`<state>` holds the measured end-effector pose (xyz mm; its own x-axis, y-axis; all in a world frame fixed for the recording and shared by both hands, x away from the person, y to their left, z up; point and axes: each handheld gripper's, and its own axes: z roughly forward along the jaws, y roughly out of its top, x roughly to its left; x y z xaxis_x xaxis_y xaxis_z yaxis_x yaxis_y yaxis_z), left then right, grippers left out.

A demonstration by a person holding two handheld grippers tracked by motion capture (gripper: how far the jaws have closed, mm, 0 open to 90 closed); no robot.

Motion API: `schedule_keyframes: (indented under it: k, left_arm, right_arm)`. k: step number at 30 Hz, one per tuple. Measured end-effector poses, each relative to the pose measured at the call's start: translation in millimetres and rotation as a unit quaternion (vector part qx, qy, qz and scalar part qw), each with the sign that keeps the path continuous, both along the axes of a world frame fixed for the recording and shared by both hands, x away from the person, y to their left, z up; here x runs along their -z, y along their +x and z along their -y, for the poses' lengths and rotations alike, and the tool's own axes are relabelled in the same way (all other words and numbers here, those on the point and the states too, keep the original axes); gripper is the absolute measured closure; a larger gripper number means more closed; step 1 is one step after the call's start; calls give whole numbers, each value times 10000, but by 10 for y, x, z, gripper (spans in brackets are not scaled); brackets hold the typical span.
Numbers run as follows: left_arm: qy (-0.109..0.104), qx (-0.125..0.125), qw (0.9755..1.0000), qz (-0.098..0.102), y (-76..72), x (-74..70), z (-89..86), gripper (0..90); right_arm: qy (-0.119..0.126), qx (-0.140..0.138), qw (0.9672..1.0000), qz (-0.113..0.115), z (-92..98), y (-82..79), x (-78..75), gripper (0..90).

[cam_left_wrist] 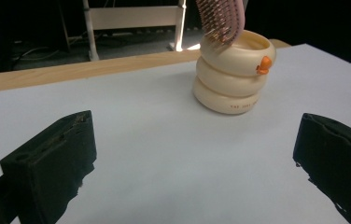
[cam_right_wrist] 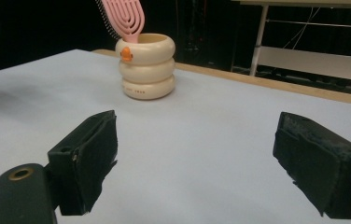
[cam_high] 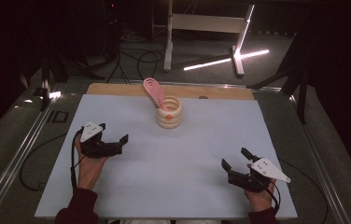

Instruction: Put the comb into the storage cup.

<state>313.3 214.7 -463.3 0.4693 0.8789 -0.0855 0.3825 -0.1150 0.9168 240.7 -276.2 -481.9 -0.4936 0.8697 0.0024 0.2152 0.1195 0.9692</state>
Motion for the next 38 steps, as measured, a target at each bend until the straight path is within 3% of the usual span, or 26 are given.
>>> schedule_keyframes:
  k: [3, 6, 20, 25, 31, 38]
  left_arm:
    - [60, -24, 10000, 14, -31, 14, -11, 0]
    - [223, -31, 9997, 12, -187, 92, -74, 0]
    - [299, -49, 9994, 186, -520, 214, -256, 0]
    - [219, -199, 9992, 272, -590, 232, -347, 0]
    - [269, -315, 9982, 434, -651, 201, -418, 0]
    - [271, -331, 9982, 414, -653, 206, -439, 0]
  right_arm:
    - [-19, 9, 10000, -16, 13, 9, 1, 137]
    - [-39, -25, 10000, -55, 17, 29, 7, 132]
    - [-165, -52, 9998, -103, 16, 122, -13, 115]
    - [-156, -47, 9998, -130, 10, 147, -28, 100]
    - [-151, -24, 9998, -125, 15, 147, -8, 97]
    - [-202, -25, 9996, -197, 27, 154, 28, 97]
